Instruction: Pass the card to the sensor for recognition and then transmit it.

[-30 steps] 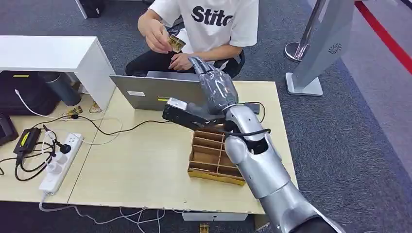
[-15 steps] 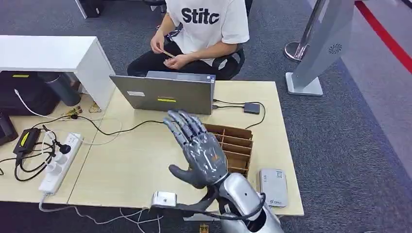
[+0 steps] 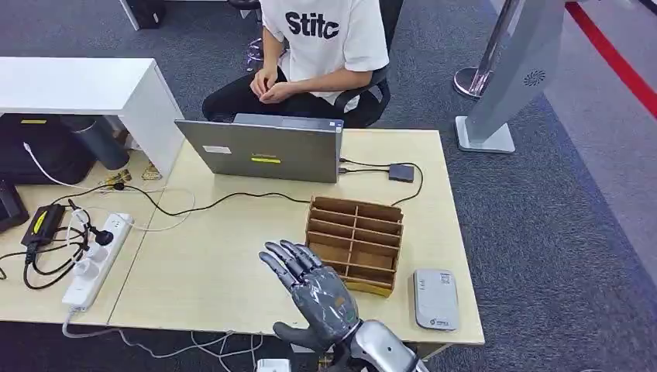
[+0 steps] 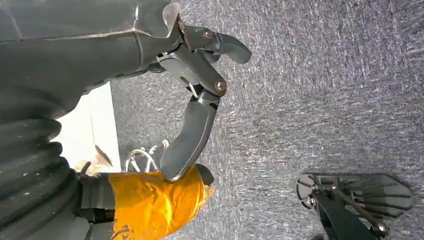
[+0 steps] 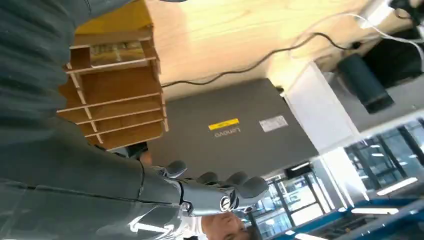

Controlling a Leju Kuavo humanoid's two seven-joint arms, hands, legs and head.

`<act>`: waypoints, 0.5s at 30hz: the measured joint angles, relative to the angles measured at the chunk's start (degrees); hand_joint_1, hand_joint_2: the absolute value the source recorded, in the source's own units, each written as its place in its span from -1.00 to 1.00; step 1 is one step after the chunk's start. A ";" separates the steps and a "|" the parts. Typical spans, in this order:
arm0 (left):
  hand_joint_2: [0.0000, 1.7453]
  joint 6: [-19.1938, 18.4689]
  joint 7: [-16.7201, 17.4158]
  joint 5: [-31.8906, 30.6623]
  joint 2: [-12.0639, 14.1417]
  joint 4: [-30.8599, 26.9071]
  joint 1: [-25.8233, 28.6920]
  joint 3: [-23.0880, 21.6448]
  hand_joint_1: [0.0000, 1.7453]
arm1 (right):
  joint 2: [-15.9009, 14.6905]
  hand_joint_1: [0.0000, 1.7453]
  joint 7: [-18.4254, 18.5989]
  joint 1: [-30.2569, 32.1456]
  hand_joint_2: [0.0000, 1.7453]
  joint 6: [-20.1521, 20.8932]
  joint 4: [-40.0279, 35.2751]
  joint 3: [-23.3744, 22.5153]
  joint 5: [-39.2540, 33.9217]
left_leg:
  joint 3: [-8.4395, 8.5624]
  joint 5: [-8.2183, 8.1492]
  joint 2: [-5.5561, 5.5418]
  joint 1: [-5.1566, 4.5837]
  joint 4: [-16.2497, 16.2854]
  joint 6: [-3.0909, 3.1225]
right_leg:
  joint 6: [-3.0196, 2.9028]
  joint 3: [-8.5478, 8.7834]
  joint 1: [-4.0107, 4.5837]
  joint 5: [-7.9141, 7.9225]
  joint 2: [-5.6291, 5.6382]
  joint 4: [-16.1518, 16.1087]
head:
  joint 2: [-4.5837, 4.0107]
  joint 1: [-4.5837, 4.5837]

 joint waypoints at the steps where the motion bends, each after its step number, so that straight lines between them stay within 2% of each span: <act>1: 1.00 0.00 0.00 -0.15 -0.02 0.00 0.00 0.00 -1.00 | 0.00 -1.00 0.94 -0.20 1.00 -0.59 0.72 0.17 0.98 | 0.00 0.00 0.00 0.00 0.00 0.00 | 0.00 0.00 0.00 0.00 0.00 0.00 | 0.00 0.00; 6: 1.00 -0.09 -0.07 -0.79 -0.13 0.00 -0.04 0.00 -1.00 | 0.20 -1.00 6.10 -1.69 1.00 -2.18 5.66 1.24 6.23 | 0.00 0.00 -0.02 0.00 0.00 0.00 | 0.00 0.01 0.00 0.00 -0.01 0.01 | 0.00 0.00; 15: 1.00 -0.24 -0.09 -1.49 -0.15 0.00 -0.07 0.00 -1.00 | 1.95 -1.00 9.66 -3.97 1.00 -1.46 12.70 1.35 8.61 | 0.00 0.00 0.00 0.00 0.00 0.00 | 0.00 0.01 0.00 0.00 0.00 0.01 | 0.00 0.00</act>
